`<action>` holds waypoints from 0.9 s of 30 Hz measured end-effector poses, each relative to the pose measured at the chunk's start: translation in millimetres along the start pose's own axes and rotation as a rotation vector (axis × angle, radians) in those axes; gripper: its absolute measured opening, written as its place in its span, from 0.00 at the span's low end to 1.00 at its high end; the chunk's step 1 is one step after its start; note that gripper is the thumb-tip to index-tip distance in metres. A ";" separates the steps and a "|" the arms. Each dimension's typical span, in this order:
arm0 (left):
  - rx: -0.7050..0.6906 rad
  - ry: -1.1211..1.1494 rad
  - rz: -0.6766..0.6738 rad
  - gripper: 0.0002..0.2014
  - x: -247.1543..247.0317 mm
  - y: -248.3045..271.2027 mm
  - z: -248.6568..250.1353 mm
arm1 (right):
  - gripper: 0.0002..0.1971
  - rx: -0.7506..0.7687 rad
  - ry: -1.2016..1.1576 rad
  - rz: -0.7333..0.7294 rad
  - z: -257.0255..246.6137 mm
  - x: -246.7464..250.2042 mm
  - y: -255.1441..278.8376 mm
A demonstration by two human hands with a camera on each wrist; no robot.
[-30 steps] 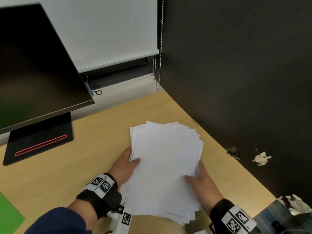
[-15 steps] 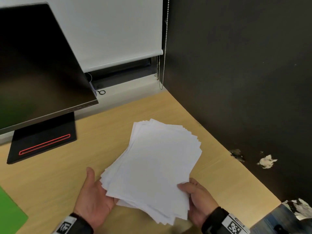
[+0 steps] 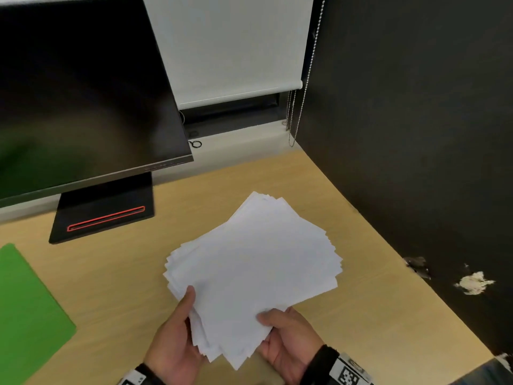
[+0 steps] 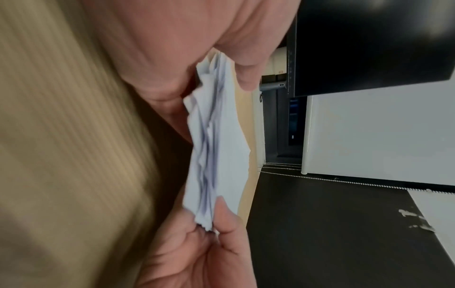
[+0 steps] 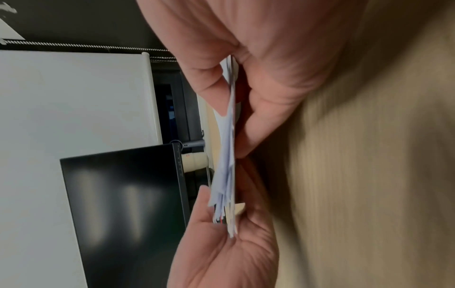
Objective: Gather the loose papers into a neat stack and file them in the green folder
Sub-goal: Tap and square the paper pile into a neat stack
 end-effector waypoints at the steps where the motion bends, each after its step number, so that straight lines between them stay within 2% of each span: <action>1: -0.027 -0.012 0.008 0.20 0.5 -1.4 -0.3 | 0.15 -0.014 0.010 -0.004 3.6 -1.6 -0.5; 3: -0.088 -0.088 0.053 0.17 8.6 -7.9 -1.9 | 0.16 -0.035 0.038 0.002 8.3 -3.7 -0.5; 7: -0.180 -0.223 0.130 0.21 22.0 -15.1 5.9 | 0.19 -0.018 0.085 0.042 3.9 -0.2 2.9; 9: -0.191 -0.271 0.143 0.22 30.3 -13.7 19.4 | 0.23 0.069 0.004 0.101 -12.9 9.7 4.5; 12: -0.207 -0.354 0.088 0.23 48.3 -6.8 43.7 | 0.26 0.250 -0.108 0.183 -50.3 28.7 9.8; 13: -0.208 -0.384 0.065 0.26 54.8 -4.2 51.9 | 0.26 0.312 -0.094 0.225 -62.8 35.6 12.5; 15: -0.168 -0.444 0.026 0.38 68.3 -2.3 62.2 | 0.24 0.392 0.031 0.307 -82.4 45.8 18.7; 16: -0.150 -0.456 0.028 0.39 74.6 -2.7 65.6 | 0.24 0.408 0.123 0.327 -89.3 46.6 20.4; 18: -0.132 -0.457 0.048 0.30 83.8 -4.6 69.9 | 0.26 0.416 0.314 0.333 -95.8 43.5 19.8; 21: -0.142 -0.464 0.031 0.30 84.3 -4.5 70.1 | 0.19 0.425 0.505 0.358 -96.2 38.3 18.3; 24: -0.210 -0.443 0.065 0.30 83.3 -4.9 69.4 | 0.18 0.453 0.591 0.376 -92.6 34.5 22.4; 27: -0.240 -0.414 0.095 0.23 81.7 -7.4 62.8 | 0.17 0.489 0.636 0.425 -86.0 38.6 27.4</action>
Point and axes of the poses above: each hand's wrist, its own y-axis away from the middle knuckle, its own x-axis out of the back of the hand, z = x × y, the point moved 7 cm from there along -y, towards the middle knuckle, and after that the axes turned 7 degrees about -y, right-handed, at the moved point
